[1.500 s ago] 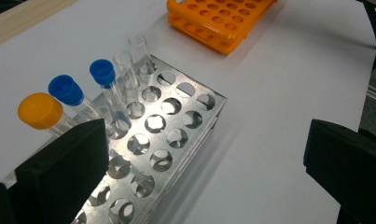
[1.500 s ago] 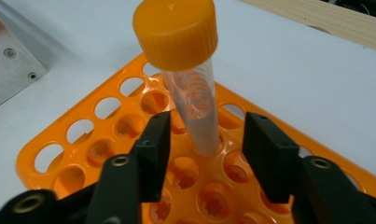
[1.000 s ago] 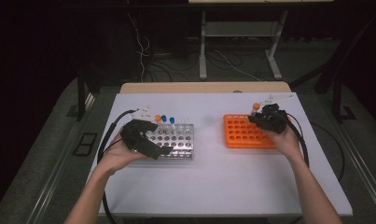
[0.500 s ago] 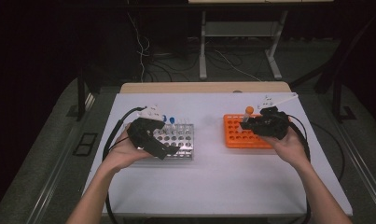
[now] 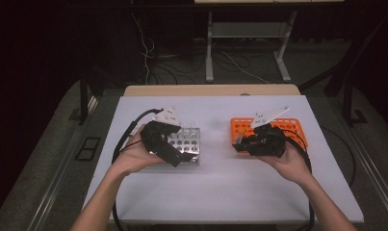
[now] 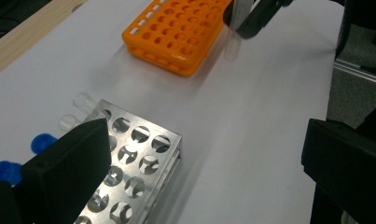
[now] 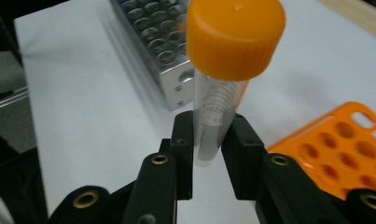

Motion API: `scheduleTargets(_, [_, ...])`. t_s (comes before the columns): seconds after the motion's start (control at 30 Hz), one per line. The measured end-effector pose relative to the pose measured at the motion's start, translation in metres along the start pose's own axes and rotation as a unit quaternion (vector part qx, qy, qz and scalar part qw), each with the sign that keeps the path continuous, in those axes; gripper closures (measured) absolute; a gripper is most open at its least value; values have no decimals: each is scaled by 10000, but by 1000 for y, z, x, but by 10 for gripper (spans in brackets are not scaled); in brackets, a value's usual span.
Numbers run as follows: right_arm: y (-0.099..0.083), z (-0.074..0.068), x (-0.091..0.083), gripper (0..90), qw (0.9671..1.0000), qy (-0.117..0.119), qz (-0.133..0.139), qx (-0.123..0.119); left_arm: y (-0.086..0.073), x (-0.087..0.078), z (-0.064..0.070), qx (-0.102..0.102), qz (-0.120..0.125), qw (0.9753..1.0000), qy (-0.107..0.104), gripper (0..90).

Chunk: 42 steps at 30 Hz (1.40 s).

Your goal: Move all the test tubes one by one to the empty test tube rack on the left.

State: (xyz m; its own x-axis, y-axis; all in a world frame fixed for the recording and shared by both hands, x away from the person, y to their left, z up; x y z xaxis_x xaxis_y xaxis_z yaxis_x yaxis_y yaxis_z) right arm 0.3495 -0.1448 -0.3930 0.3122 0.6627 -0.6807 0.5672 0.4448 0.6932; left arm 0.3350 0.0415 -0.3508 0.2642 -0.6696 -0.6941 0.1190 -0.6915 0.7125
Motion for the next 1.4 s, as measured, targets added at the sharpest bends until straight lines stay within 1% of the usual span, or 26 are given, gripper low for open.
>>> scheduleTargets(0.17, [-5, -21, 13, 739, 9993, 211, -261, -179, 6, 5, 7, 129, -57, 9998, -163, 25])
scheduleTargets(0.23, [-5, -29, 16, 739, 9985, 300, -338, -311, 8, 7, 10, 198, -75, 9995, -245, 38])
scheduleTargets(0.4, [-6, -51, 27, 739, 9960, 489, -510, -544, 15, 13, 21, 409, -142, 9978, -502, 98])
scheduleTargets(0.47, [-7, -60, 31, 739, 9948, 565, -582, -614, 17, 16, 27, 526, -192, 9964, -639, 135])
scheduleTargets(0.5, [-8, -65, 33, 739, 9942, 608, -616, -646, 18, 17, 29, 553, -232, 9959, -680, 139])
scheduleTargets(0.57, [-8, -72, 37, 739, 9928, 685, -668, -715, 18, 21, 34, 666, -291, 9941, -810, 168])
scheduleTargets(0.63, [-8, -79, 41, 739, 9920, 731, -698, -760, 19, 24, 39, 732, -328, 9925, -924, 196])
scheduleTargets(0.7, [-8, -84, 44, 739, 9911, 768, -737, -795, 19, 26, 43, 840, -346, 9902, -1059, 274])
scheduleTargets(0.77, [-9, -87, 47, 739, 9907, 795, -750, -814, 18, 27, 46, 929, -381, 9880, -1172, 334])
scheduleTargets(0.8, [-9, -89, 48, 739, 9904, 821, -746, -823, 17, 28, 47, 939, -402, 9875, -1203, 364])
scheduleTargets(0.9, [-9, -93, 50, 739, 9901, 856, -748, -828, 16, 29, 48, 989, -464, 9862, -1242, 480])
scheduleTargets(0.93, [-9, -94, 50, 739, 9899, 865, -751, -830, 16, 29, 48, 997, -475, 9863, -1225, 530])
scheduleTargets(1.0, [-9, -95, 51, 739, 9898, 884, -729, -852, 16, 30, 47, 947, -471, 9866, -1243, 616])
scheduleTargets(1.03, [-8, -95, 51, 738, 9898, 883, -723, -858, 15, 29, 47, 943, -460, 9859, -1303, 652])
scheduleTargets(1.07, [-8, -95, 52, 738, 9901, 874, -708, -839, 15, 29, 47, 956, -460, 9859, -1292, 677])
scheduleTargets(1.17, [-8, -95, 52, 731, 9900, 899, -692, -836, 15, 27, 47, 988, -481, 9852, -1315, 683])
scheduleTargets(1.2, [-8, -95, 52, 723, 9902, 900, -673, -832, 15, 26, 47, 1004, -497, 9854, -1284, 683])
scheduleTargets(1.27, [-6, -94, 50, 666, 9909, 883, -629, -802, 16, 23, 44, 1006, -476, 9863, -1215, 684])
scheduleTargets(1.33, [-5, -92, 46, 637, 9919, 852, -552, -760, 17, 18, 40, 932, -453, 9880, -1142, 684])
scheduleTargets(1.4, [-3, -88, 42, 601, 9933, 803, -447, -704, 16, 12, 34, 910, -447, 9891, -1064, 684])
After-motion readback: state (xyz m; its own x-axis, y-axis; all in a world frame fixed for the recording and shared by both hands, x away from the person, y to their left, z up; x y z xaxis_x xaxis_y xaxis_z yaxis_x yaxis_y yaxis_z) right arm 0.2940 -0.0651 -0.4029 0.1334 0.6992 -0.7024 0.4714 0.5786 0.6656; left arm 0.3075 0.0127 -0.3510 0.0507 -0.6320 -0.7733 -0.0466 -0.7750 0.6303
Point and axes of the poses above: each handheld gripper's, and its own axes: x roughly forward along the jaws, y roughly out of its top, z roughly to its right, the point moved 9 cm from there along x, roughly forward along the jaws, and after that the axes turned 11 degrees about x, right-handed, at the moved point
